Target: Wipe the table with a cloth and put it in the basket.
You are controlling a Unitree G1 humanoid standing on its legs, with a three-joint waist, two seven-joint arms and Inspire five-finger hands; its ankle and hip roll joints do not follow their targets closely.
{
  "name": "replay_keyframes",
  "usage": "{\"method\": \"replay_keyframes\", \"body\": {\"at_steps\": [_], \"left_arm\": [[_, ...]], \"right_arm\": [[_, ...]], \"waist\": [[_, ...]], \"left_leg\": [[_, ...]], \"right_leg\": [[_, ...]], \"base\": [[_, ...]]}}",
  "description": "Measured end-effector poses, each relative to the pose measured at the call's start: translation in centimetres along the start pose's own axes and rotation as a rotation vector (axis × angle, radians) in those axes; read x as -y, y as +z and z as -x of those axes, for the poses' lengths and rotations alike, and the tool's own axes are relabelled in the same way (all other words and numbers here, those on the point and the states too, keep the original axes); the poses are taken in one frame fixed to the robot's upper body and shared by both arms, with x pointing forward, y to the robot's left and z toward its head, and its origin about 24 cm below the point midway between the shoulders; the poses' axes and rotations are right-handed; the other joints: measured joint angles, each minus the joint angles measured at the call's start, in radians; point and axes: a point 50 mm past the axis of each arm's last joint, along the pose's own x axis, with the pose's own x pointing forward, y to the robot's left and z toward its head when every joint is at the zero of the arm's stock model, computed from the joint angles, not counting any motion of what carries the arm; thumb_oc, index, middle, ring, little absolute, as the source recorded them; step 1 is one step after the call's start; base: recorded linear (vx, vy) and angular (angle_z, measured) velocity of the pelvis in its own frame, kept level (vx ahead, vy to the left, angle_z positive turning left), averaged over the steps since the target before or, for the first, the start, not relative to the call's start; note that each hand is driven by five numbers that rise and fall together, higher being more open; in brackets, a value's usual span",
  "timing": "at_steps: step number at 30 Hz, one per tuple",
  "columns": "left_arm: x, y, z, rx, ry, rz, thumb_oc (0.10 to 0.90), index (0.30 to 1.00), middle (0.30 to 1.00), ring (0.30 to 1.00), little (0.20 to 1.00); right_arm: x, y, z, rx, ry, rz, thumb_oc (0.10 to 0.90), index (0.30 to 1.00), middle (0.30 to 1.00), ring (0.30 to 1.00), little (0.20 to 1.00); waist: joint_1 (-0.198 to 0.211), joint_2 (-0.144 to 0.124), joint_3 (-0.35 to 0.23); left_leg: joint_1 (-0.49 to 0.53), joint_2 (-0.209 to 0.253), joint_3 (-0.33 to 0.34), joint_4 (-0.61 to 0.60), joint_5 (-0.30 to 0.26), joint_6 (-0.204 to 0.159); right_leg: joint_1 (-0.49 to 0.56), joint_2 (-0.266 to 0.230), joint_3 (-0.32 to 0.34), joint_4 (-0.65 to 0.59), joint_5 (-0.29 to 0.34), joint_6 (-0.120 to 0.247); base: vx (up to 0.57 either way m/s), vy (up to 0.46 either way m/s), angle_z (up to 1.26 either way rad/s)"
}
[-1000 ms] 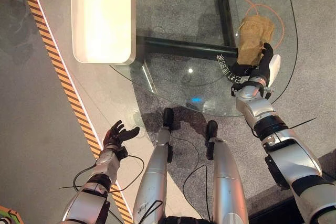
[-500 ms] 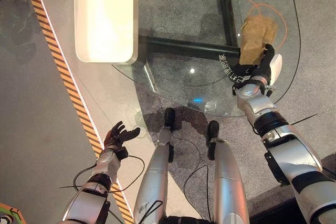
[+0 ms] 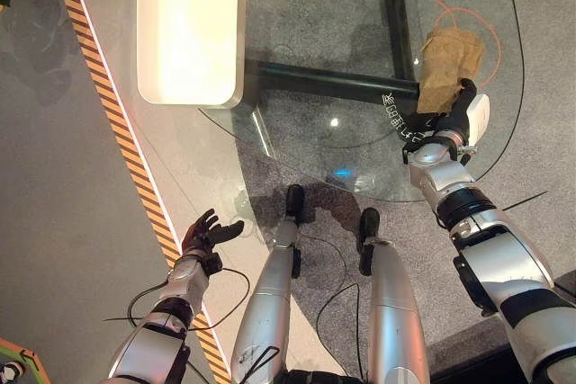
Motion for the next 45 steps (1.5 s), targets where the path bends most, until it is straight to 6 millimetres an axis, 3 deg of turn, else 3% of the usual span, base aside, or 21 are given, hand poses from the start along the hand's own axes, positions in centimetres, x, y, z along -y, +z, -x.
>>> {"method": "replay_keyframes", "body": {"at_steps": [1,2,3,4,5,14,35,45], "left_arm": [[0.0,0.0,0.0,-0.001,0.001,0.0,0.8,0.9,0.9,0.9,0.9],[0.0,0.0,0.0,-0.002,0.001,0.0,0.8,0.9,0.9,0.9,0.9],[0.0,0.0,0.0,-0.002,0.001,0.0,0.8,0.9,0.9,0.9,0.9],[0.0,0.0,0.0,-0.001,0.0,0.0,0.8,0.9,0.9,0.9,0.9],[0.0,0.0,0.0,-0.001,0.0,0.0,0.8,0.9,0.9,0.9,0.9],[0.1,0.0,0.0,-0.001,-0.004,-0.002,0.8,0.9,0.9,0.9,0.9],[0.6,0.6,-0.1,0.011,-0.027,0.0,0.8,0.9,0.9,0.9,0.9],[0.8,0.6,-0.1,-0.002,-0.033,-0.001,0.8,0.9,0.9,0.9,0.9]], "right_arm": [[0.0,0.0,0.0,0.002,0.0,0.006,0.8,0.9,0.9,0.9,0.9],[0.0,0.0,0.0,0.004,0.001,0.009,0.633,0.756,0.756,0.756,0.733],[-0.1,-0.1,0.0,0.006,0.002,0.013,0.633,0.756,0.756,0.756,0.733],[-0.1,-0.1,0.0,0.009,0.002,0.018,0.333,0.5,0.5,0.5,0.433],[0.0,-0.1,0.0,0.018,-0.001,0.037,0.1,0.3,0.3,0.3,0.2],[1.9,0.6,-1.5,0.068,-0.051,0.161,0.1,0.3,0.3,0.3,0.2],[1.5,0.7,-1.4,0.132,0.009,0.257,0.1,0.3,0.3,0.3,0.2],[0.3,2.5,-0.6,0.293,0.13,0.381,0.1,0.3,0.3,0.3,0.2]], "waist": [[0.0,0.0,0.0],[0.0,0.0,0.0],[0.0,0.0,0.0],[0.0,0.0,0.0],[0.0,0.0,0.0],[0.0,0.001,0.0],[0.001,0.002,0.0],[0.0,0.005,0.0]], "left_leg": [[0.0,0.0,-0.001,0.0,0.0,0.0],[0.0,-0.001,-0.001,0.0,0.0,0.0],[0.0,-0.001,-0.001,0.0,0.0,0.0],[0.0,-0.001,-0.001,0.0,0.0,0.0],[0.0,-0.001,-0.002,0.0,0.0,0.0],[-0.003,-0.001,-0.008,-0.002,0.0,0.0],[-0.005,0.0,-0.012,-0.006,0.001,-0.001],[-0.004,0.001,-0.013,-0.018,0.007,-0.002]], "right_leg": [[0.0,0.0,0.0,0.0,0.0,0.0],[0.0,0.0,0.0,0.0,0.0,0.0],[0.0,0.0,-0.001,0.001,0.0,0.0],[0.0,0.0,-0.001,0.001,0.0,0.0],[0.0,0.0,-0.001,0.001,0.0,0.0],[-0.001,0.0,-0.006,-0.001,-0.003,-0.001],[-0.001,0.0,-0.01,-0.002,-0.007,-0.001],[-0.007,0.008,-0.01,-0.004,-0.009,-0.005]], "base": [[0.0,0.0,0.0],[0.0,0.0,0.0],[0.0,0.0,0.0],[0.0,0.0,0.0],[0.0,0.0,0.0],[0.0,0.0,0.0],[0.0,0.0,0.0],[0.0,0.007,0.0]]}}
